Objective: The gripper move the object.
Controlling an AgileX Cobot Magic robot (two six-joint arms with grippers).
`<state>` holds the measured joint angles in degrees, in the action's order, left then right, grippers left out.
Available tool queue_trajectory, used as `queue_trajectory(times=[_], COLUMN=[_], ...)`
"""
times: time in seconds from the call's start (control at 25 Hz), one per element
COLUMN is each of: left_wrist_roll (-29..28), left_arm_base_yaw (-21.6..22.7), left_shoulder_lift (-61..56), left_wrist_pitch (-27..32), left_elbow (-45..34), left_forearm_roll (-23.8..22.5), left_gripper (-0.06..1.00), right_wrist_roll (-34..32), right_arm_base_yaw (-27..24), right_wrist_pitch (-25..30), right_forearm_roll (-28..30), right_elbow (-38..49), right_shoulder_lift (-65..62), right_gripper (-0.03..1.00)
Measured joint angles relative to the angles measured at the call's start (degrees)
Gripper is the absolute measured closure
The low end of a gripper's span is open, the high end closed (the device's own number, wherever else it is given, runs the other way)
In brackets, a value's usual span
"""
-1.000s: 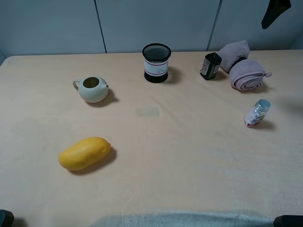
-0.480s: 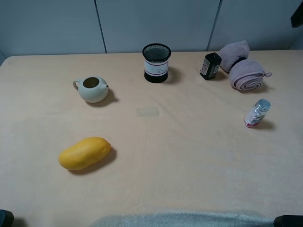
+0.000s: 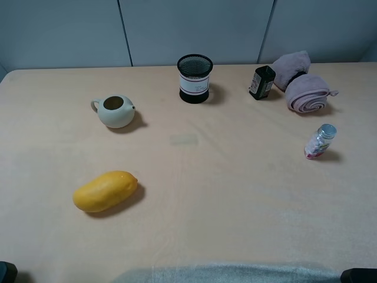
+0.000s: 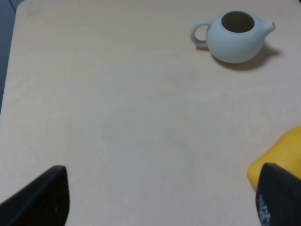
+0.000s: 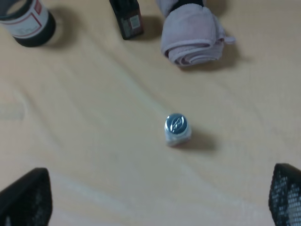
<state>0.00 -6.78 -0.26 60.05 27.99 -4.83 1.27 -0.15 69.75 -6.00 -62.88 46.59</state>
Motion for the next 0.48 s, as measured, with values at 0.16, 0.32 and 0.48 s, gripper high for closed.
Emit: queue_trajectory(times=[0.16,0.32,0.48], left_wrist_roll=[0.00,0.00,0.00], left_arm_base_yaw=[0.00,0.00,0.00], left_shoulder_lift=[0.00,0.00,0.00], left_wrist_pitch=[0.00,0.00,0.00], left_elbow=[0.00,0.00,0.00], left_forearm_roll=[0.00,0.00,0.00], left_gripper=[0.15,0.15,0.15], right_wrist_roll=[-1.27,-1.27,-1.27], right_arm_base_yaw=[0.00,0.00,0.00], right_wrist_pitch=[0.10,0.09,0.11], right_forearm_roll=[0.00,0.00,0.05], right_elbow=[4.61,8.19,10.71], right_shoulder_lift=[-9.05,-17.42,-25.04], right_gripper=[0.28,0.28,0.28])
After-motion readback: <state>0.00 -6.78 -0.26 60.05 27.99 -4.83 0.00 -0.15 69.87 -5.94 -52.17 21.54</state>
